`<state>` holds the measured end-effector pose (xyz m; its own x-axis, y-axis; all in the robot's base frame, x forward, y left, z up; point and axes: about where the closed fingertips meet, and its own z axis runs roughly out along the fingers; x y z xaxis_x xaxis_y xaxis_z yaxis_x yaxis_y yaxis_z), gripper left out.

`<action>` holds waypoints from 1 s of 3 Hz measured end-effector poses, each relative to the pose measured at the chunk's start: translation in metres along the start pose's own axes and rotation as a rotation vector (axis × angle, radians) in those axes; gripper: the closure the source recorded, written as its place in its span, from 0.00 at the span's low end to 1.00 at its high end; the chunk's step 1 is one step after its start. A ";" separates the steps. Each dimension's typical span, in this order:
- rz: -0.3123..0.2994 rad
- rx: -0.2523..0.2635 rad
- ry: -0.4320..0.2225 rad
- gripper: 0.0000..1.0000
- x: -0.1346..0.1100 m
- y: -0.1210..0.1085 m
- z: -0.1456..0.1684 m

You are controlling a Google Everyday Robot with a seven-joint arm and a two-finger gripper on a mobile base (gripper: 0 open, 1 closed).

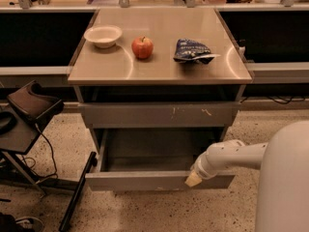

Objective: Open middle drawer

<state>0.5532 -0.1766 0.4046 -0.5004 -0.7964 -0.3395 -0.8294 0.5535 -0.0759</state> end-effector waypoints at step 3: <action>0.020 0.021 -0.013 1.00 0.019 0.007 -0.008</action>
Offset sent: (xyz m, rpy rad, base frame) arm -0.3108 -0.0434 -0.0535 0.1454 -0.1095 -0.3711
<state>0.5360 -0.1897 0.4055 -0.5132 -0.7820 -0.3536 -0.8139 0.5742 -0.0886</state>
